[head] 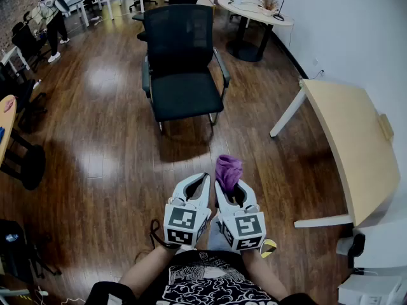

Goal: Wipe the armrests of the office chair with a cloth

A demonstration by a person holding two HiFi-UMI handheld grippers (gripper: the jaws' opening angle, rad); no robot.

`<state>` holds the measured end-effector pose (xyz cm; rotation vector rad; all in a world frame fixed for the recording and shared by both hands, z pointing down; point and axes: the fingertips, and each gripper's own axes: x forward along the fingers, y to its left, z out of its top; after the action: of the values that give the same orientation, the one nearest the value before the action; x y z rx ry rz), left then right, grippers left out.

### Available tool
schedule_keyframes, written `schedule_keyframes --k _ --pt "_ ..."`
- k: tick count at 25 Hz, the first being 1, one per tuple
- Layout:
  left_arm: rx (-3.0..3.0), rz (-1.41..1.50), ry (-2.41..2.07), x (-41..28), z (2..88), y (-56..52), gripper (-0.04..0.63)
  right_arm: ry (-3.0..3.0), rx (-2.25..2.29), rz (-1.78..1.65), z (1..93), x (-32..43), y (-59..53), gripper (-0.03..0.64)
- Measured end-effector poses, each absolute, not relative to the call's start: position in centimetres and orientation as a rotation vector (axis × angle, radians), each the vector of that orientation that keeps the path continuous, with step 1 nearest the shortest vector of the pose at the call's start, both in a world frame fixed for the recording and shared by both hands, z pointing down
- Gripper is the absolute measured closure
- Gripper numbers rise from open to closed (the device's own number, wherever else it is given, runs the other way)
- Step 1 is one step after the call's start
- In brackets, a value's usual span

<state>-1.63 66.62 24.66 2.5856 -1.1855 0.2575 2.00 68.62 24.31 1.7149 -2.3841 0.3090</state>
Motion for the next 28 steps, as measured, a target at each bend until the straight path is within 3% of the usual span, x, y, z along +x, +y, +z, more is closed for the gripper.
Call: schedule_keyframes --k 17,28 --pt "2.543 0.286 -1.292 11.9 23.9 47.1 0.591 -2.478 1.6 0.308 23.2 15.2 48.7 0.511" --pt "2.488 0.303 -1.359 16.8 24.9 37.6 0.591 -2.527 1.536 0.329 24.2 21.0 38.9 0.511"
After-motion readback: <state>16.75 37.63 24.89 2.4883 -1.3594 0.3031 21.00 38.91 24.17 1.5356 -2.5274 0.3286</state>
